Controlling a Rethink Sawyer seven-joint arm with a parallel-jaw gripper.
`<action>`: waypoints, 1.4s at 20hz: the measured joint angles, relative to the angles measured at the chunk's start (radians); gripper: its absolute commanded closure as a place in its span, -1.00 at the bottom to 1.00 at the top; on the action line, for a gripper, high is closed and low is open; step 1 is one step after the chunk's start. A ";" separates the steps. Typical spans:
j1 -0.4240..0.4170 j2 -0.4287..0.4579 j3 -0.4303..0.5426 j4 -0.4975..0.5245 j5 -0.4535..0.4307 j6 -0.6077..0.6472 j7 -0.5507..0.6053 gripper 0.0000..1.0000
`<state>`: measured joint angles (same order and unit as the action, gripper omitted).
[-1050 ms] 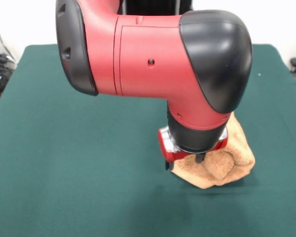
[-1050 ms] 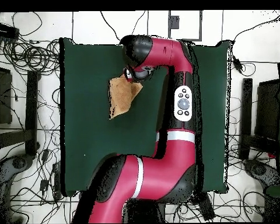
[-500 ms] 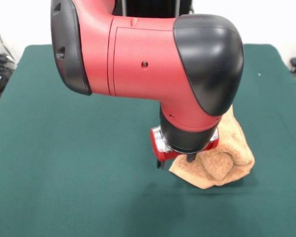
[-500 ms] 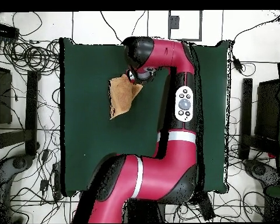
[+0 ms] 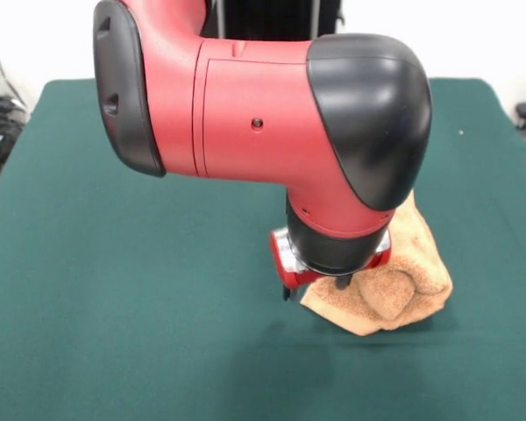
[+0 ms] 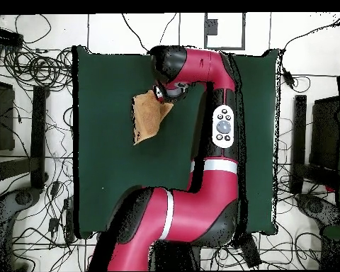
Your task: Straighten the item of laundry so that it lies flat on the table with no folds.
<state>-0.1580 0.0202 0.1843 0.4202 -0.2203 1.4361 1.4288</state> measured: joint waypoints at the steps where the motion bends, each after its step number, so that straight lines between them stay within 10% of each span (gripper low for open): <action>1: 0.000 0.001 0.000 0.000 0.007 -0.002 0.000 -1.00; 28: 0.010 0.047 -0.029 -0.008 0.030 -0.079 0.000 -1.00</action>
<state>-0.1478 0.0667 0.1557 0.4121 -0.1899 1.3574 1.4288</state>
